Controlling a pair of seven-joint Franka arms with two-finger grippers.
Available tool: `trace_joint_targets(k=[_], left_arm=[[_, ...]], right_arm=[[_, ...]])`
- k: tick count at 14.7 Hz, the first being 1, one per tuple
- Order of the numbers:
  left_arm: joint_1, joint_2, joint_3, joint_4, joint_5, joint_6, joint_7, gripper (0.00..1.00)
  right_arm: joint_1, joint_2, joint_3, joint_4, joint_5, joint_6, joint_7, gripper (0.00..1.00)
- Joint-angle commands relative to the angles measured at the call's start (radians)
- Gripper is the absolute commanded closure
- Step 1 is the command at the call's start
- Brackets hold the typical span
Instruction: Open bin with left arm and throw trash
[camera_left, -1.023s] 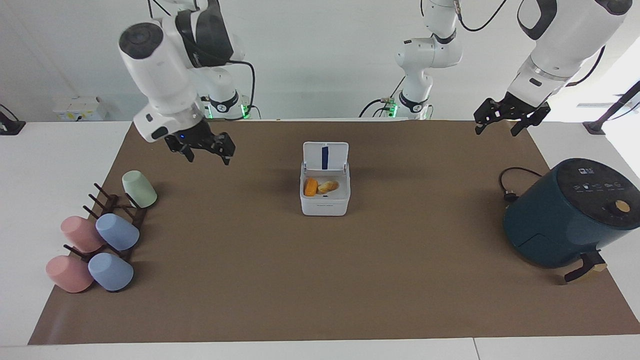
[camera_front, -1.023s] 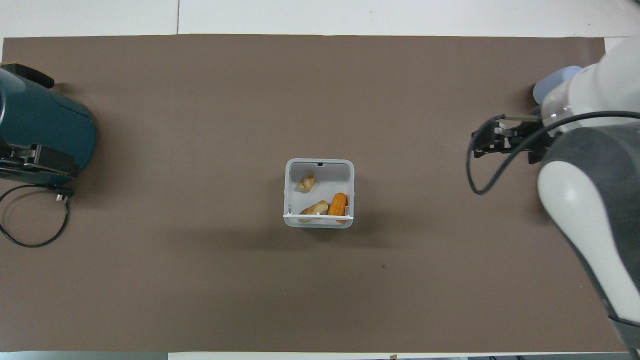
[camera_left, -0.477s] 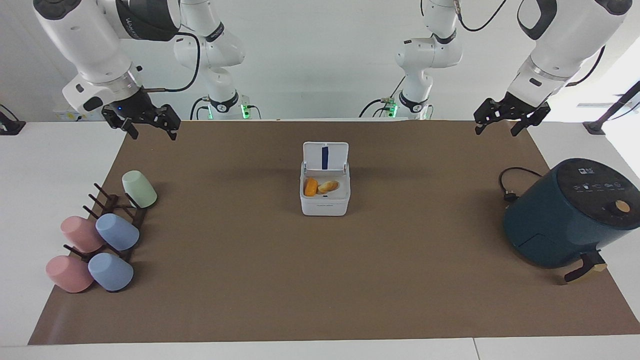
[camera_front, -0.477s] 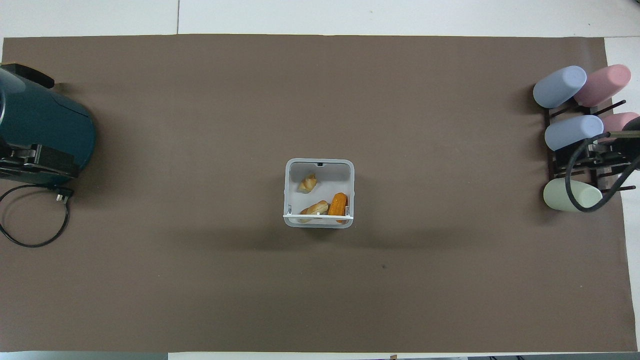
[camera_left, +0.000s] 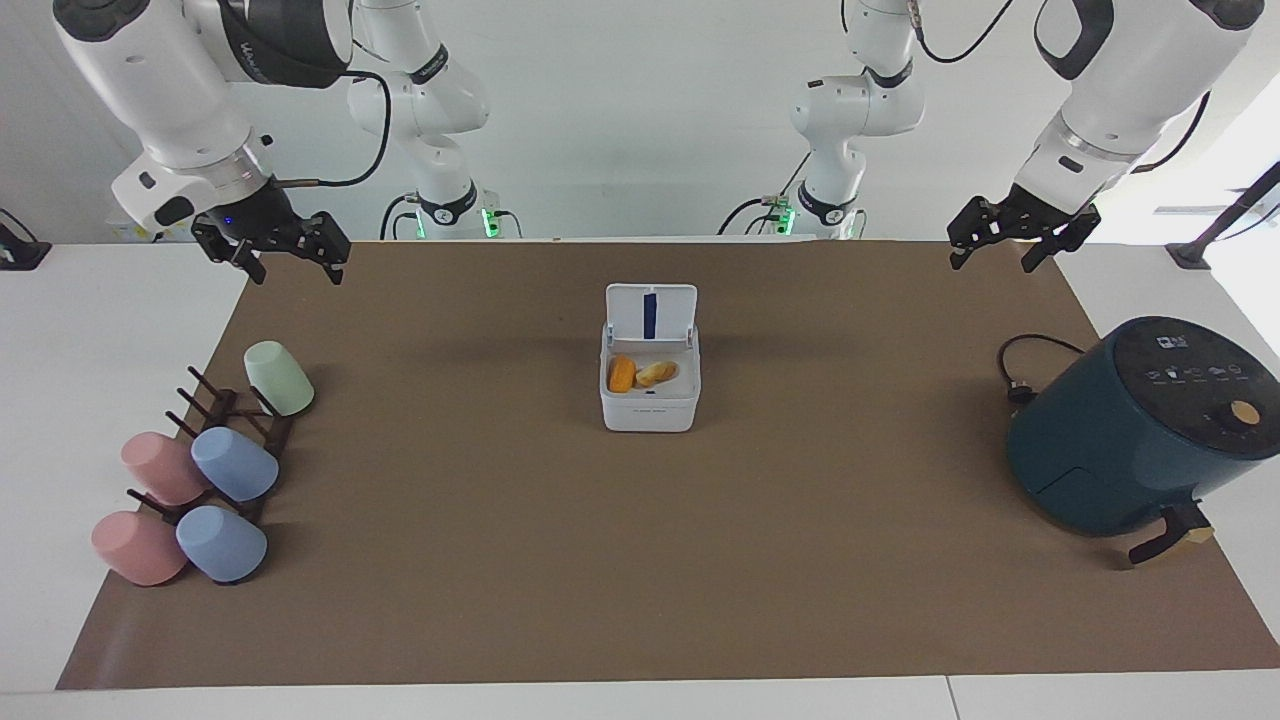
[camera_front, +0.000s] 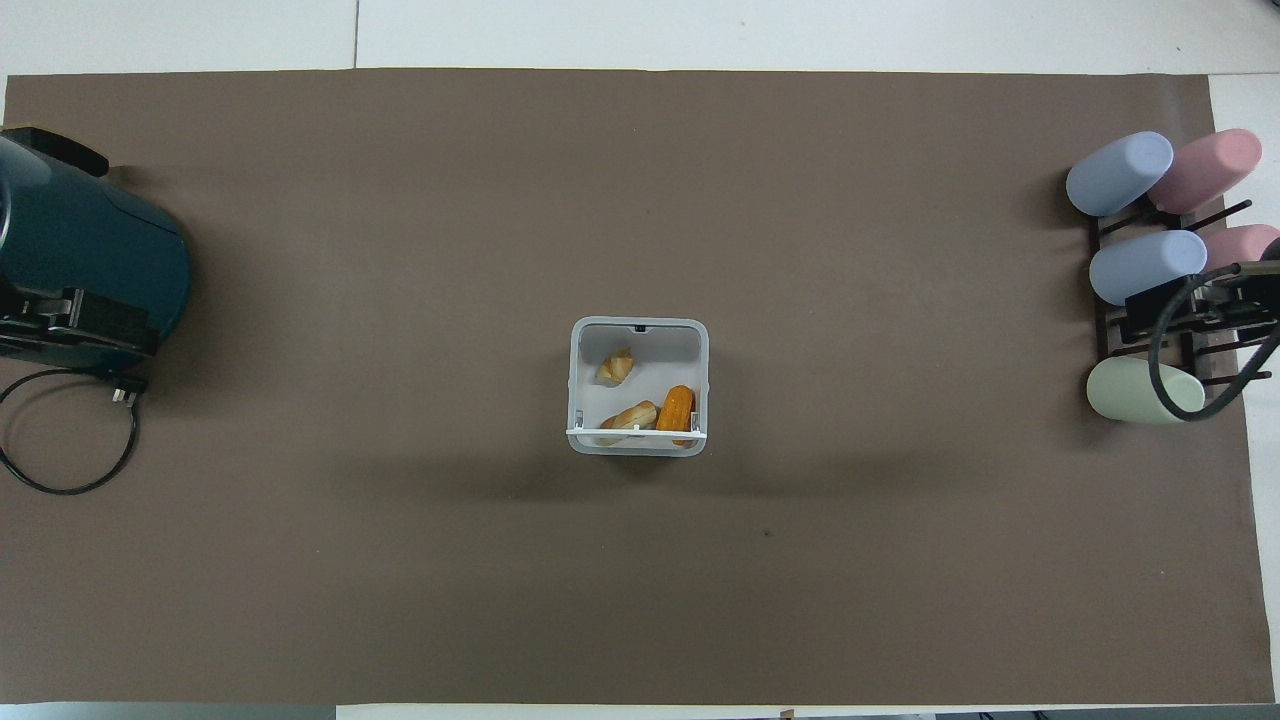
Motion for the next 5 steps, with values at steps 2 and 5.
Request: trace_joint_targets(k=[2,5], left_arm=[[0.008,-0.007,-0.009,0.001,0.019,-0.008,0.008,0.00],[0.008,-0.007,-0.009,0.001,0.019,-0.008,0.010,0.00]], right_arm=[[-0.034,-0.009,0.016,-0.005,-0.009,0.013,-0.025,0.00],[-0.036,-0.009,0.016,-0.004,-0.008,0.014,-0.024,0.00]])
